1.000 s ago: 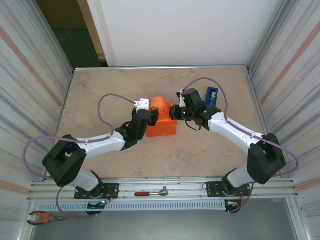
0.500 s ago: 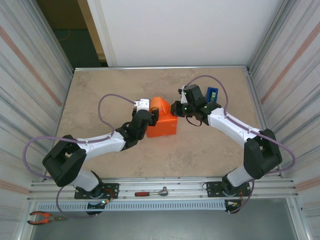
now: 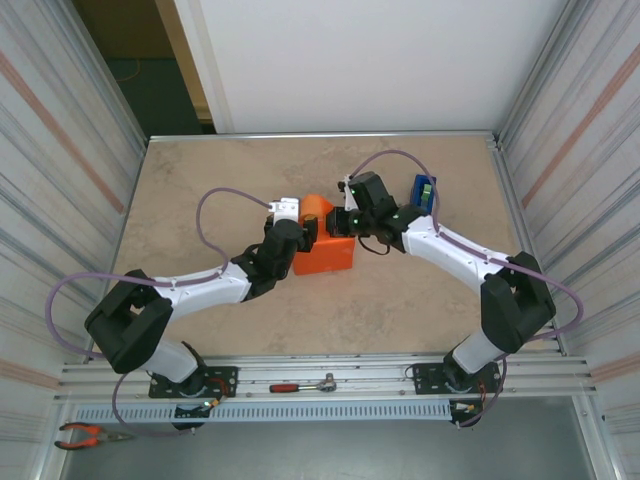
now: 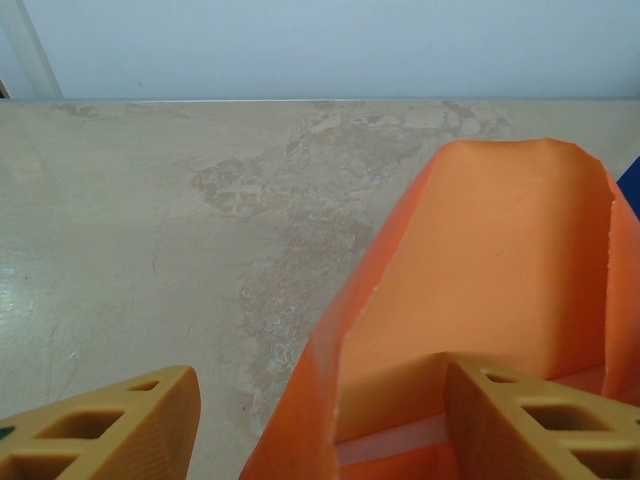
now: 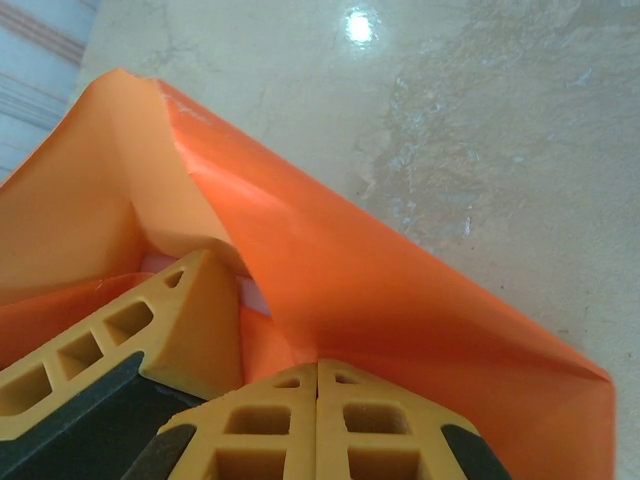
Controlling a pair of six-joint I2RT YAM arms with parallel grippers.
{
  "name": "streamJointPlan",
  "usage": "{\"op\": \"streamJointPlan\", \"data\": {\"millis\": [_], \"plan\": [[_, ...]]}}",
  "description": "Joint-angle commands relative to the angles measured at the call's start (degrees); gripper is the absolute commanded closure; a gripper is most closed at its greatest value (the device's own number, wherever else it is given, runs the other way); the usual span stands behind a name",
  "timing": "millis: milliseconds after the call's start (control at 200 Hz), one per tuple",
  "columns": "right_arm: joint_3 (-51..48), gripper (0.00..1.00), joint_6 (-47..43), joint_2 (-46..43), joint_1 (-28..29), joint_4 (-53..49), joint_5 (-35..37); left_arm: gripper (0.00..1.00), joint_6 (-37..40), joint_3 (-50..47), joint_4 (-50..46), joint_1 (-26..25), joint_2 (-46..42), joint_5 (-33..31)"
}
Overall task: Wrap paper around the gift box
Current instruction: Fold the seventh fold of the wrapping paper on the gift box.
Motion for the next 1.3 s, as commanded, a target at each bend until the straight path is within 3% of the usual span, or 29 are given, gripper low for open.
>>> {"op": "streamJointPlan", "data": {"millis": [0,155,366,666,892,1298], "plan": [[1.27,1.0,-3.98,1.66,3.35,-4.6,1.44,0.34,-0.4,-1.19,-2.71,-0.37,0.69,-0.88],[1.15,1.0,-5.5,1.4,4.28,-5.08,0.25,0.34,-0.4,-1.14,-2.8,-0.37,0.69,-0.96],[2.14,1.0,-3.48,-5.68,1.63,-4.52,-5.98,0.34,-0.34,-1.47,-3.12,-0.22,0.29,-1.32],[-1.71,1.0,1.23,-15.93,-10.1,-2.04,-11.51,0.34,-0.25,-1.57,-3.25,-0.26,-0.02,-1.31],[-6.98,1.0,4.97,-13.09,-16.68,3.26,-13.15,0.34,-0.23,-1.57,-3.53,-0.26,-0.2,-1.31],[-5.89,1.0,6.94,-3.46,-13.25,9.16,-12.82,0.34,-0.05,-1.42,-3.56,-0.28,-0.24,-1.13]]}}
